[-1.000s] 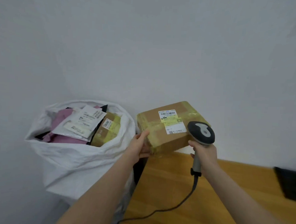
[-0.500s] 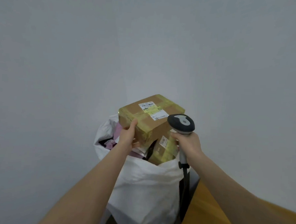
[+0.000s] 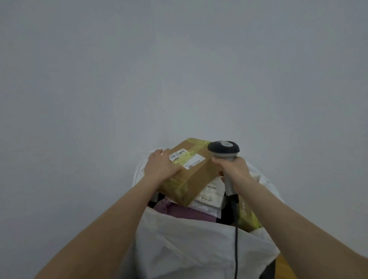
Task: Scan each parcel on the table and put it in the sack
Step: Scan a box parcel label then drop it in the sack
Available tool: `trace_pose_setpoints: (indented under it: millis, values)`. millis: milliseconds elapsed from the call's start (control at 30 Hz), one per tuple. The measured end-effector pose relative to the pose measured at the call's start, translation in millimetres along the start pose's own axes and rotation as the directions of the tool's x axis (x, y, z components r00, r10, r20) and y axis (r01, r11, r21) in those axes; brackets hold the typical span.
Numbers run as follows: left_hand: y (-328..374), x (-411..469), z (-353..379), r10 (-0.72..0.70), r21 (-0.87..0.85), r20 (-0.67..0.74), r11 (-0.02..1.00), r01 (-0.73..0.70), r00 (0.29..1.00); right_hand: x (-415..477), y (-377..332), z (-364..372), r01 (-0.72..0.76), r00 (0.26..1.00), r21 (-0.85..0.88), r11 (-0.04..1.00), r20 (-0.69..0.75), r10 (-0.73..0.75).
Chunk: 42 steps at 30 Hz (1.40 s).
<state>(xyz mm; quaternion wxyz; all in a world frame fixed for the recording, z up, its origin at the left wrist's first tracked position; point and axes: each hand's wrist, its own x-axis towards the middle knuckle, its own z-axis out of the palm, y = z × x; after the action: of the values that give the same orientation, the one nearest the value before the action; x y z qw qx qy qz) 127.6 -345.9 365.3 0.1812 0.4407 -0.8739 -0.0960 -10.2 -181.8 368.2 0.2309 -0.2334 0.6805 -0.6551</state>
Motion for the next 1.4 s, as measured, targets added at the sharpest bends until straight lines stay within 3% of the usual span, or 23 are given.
trace_pose_setpoints:
  millis: [67,133,200,367,500,633,800,867,933,1000,1067,1133,1200,1400]
  values:
    - [14.9,11.4,3.1,0.15,-0.062,0.189,0.988,-0.141,0.97,5.3,-1.5,4.4,-0.021,1.0,0.004,1.0,-0.01,0.021]
    - [26.2,18.6,14.3,0.156,-0.088,0.378,0.987,-0.133,0.913,9.2,-3.3,7.3,-0.03,1.0,0.003,1.0,0.008,0.03]
    - [21.8,21.9,30.2,0.119,-0.09,0.452,0.992,-0.088,0.884,13.7,-4.8,8.9,-0.04,0.999,0.012,0.999,0.034,0.04]
    - [-22.4,26.3,62.9,0.044,-0.289,0.474,0.951,0.107,0.88,33.8,-7.8,12.4,-0.085,0.994,0.008,0.996,0.068,0.084]
    - [-40.2,31.0,77.9,0.027,-0.385,0.479,0.905,0.182,0.877,53.2,0.6,35.6,-0.05,0.997,-0.071,0.996,0.047,0.054]
    - [-45.2,45.9,75.0,0.061,-0.43,0.492,0.885,0.181,0.869,68.7,13.0,59.9,-0.043,0.996,-0.172,0.984,0.069,0.056]
    - [-40.2,73.7,64.4,0.195,-0.388,0.523,0.921,0.029,0.83,84.2,19.2,76.9,0.023,0.999,-0.326,0.945,0.04,-0.01]
    - [-48.8,91.7,62.8,0.216,-0.307,0.449,0.949,-0.077,0.867,84.8,22.4,87.6,0.043,0.998,-0.402,0.915,0.059,-0.021]
    - [-69.4,115.0,53.8,0.165,-0.151,0.219,0.979,-0.134,0.962,86.7,26.7,101.7,0.058,0.995,-0.428,0.902,0.101,-0.016]
    - [-98.3,135.8,49.9,0.028,-0.021,0.084,0.999,-0.027,0.996,88.7,30.2,113.2,0.063,0.992,-0.424,0.904,0.126,-0.01]
    - [-125.9,148.5,55.4,-0.12,0.033,0.189,0.993,0.116,0.975,92.0,33.7,121.3,0.065,0.991,-0.431,0.9,0.134,-0.007]
    - [-143.8,154.4,69.3,-0.178,-0.009,0.314,0.982,0.19,0.932,95.5,35.1,125.7,0.051,0.992,-0.437,0.898,0.127,0.005]
    - [-149.8,157.2,75.0,-0.138,-0.091,0.311,0.981,0.174,0.94,96.9,36.5,127.4,0.03,0.992,-0.445,0.895,0.12,0.027]
    - [-117.5,204.3,24.9,-0.158,-0.464,-0.035,0.877,0.124,0.987,98.9,33.3,135.4,-0.005,0.992,-0.485,0.874,0.107,0.065]
